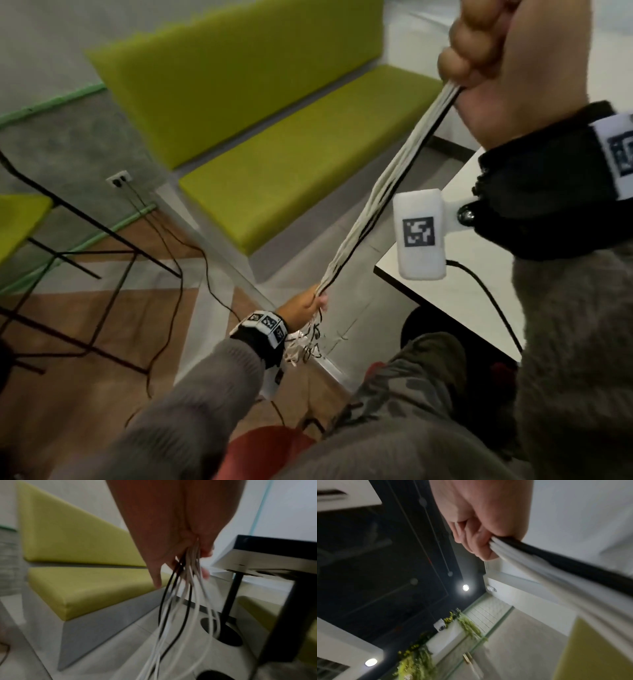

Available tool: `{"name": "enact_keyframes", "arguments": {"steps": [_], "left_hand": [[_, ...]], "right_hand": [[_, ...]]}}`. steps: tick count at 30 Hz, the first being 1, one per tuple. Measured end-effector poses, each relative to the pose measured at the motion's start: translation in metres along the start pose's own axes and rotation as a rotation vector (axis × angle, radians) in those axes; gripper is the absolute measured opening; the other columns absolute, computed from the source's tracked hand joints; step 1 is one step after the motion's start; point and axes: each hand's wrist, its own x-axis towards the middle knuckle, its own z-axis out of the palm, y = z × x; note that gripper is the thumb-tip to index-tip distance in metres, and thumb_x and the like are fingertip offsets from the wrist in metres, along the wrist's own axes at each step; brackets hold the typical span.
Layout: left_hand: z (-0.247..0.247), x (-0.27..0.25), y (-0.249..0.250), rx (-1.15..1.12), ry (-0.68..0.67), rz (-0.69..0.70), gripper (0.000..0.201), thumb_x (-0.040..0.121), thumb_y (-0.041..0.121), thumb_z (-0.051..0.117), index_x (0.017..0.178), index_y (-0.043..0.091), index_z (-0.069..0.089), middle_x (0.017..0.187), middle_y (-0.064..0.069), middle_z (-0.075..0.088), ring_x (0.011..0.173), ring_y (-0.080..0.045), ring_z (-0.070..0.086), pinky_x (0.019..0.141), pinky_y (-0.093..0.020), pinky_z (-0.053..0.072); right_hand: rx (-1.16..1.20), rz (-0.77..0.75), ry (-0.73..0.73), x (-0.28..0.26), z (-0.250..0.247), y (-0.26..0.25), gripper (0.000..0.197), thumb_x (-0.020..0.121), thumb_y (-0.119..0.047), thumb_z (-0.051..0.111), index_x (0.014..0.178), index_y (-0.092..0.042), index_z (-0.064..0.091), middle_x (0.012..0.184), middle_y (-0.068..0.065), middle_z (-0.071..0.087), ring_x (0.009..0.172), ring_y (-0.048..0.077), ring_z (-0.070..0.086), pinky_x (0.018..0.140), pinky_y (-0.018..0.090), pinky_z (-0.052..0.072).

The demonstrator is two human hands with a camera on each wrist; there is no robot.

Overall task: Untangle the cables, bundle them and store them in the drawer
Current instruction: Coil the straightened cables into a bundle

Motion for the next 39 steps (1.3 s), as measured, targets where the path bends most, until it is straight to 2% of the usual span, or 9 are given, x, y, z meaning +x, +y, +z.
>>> {"name": "enact_keyframes", "arguments": {"steps": [3,7,11,14,17,20,24,29,39], "left_hand": [[-0.032,0.0,0.006,0.212,-0.114,-0.069,0.056,0.086,0.043,0.053,0.126,0.006,0.042,0.112,-0.002,0.047,0.107,-0.018,0.047,0.101,-0.04,0.039],[-0.1,-0.031,0.071,0.023,0.031,0.103,0.088,0.067,0.065,0.061,0.141,0.032,0.026,0.147,0.009,0.033,0.135,-0.01,0.029,0.111,-0.035,0.024],[-0.12,-0.029,0.163,-0.446,0.177,0.472,0.046,0.084,0.053,0.053,0.119,0.023,0.048,0.12,0.005,0.056,0.118,-0.011,0.047,0.105,-0.03,0.034],[-0.104,-0.026,0.19,-0.579,0.075,0.496,0.055,0.073,0.073,0.05,0.102,0.027,0.06,0.099,0.01,0.064,0.1,-0.009,0.059,0.095,-0.031,0.045],[-0.085,-0.025,0.176,-0.548,0.09,0.501,0.049,0.075,0.071,0.047,0.079,0.024,0.059,0.061,0.008,0.049,0.056,-0.004,0.05,0.064,-0.023,0.046],[-0.072,-0.022,0.166,-0.494,0.084,0.516,0.05,0.079,0.068,0.045,0.072,0.018,0.045,0.057,0.014,0.042,0.05,-0.002,0.04,0.062,-0.033,0.041],[-0.047,-0.019,0.163,-0.507,0.083,0.472,0.05,0.072,0.068,0.043,0.072,0.018,0.039,0.061,0.008,0.036,0.046,0.003,0.039,0.049,-0.008,0.035],[-0.031,0.002,0.191,-0.474,-0.02,0.376,0.07,0.051,0.096,0.034,0.056,0.026,0.042,0.051,0.014,0.031,0.043,-0.004,0.025,0.044,-0.02,0.021],[-0.017,0.047,0.288,0.158,-0.252,0.473,0.051,0.088,0.063,0.039,0.069,0.017,0.051,0.06,0.007,0.048,0.052,-0.01,0.042,0.056,-0.027,0.039]], "right_hand": [[-0.035,0.069,-0.016,-0.001,-0.006,0.013,0.047,0.103,-0.02,0.032,0.056,-0.022,0.026,0.046,-0.009,0.023,0.039,0.009,0.012,0.039,0.021,0.016],[-0.121,0.182,-0.009,-0.012,-0.014,0.039,0.051,0.103,-0.039,0.036,0.056,-0.022,0.025,0.046,-0.009,0.022,0.039,0.01,0.013,0.038,0.022,0.015],[-0.11,0.332,-0.023,-0.028,0.004,0.088,0.052,0.099,-0.041,0.045,0.055,-0.021,0.025,0.046,-0.007,0.02,0.037,0.008,0.015,0.037,0.022,0.013],[-0.08,0.376,-0.015,-0.032,0.01,0.102,0.053,0.092,-0.044,0.056,0.052,-0.022,0.03,0.044,-0.01,0.028,0.034,0.003,0.024,0.034,0.017,0.021],[-0.049,0.362,-0.056,-0.027,0.002,0.094,0.053,0.097,-0.045,0.047,0.055,-0.021,0.025,0.046,-0.007,0.023,0.036,0.007,0.014,0.035,0.022,0.011],[-0.008,0.333,-0.028,-0.025,-0.011,0.079,0.053,0.1,-0.044,0.038,0.056,-0.02,0.023,0.045,-0.008,0.02,0.035,0.007,0.012,0.035,0.022,0.011],[0.064,0.221,0.06,-0.024,-0.034,0.055,0.055,0.102,-0.044,0.032,0.054,-0.019,0.022,0.044,-0.006,0.019,0.034,0.008,0.013,0.034,0.019,0.016],[0.123,0.196,0.179,-0.04,-0.088,0.026,0.064,0.099,-0.055,0.026,0.045,-0.021,0.023,0.038,-0.005,0.017,0.031,0.011,0.018,0.037,0.021,0.022],[0.251,0.013,0.516,-0.098,-0.174,-0.029,0.065,0.098,-0.055,0.035,0.044,-0.022,0.022,0.039,-0.006,0.015,0.034,0.01,0.009,0.037,0.02,0.011]]}}
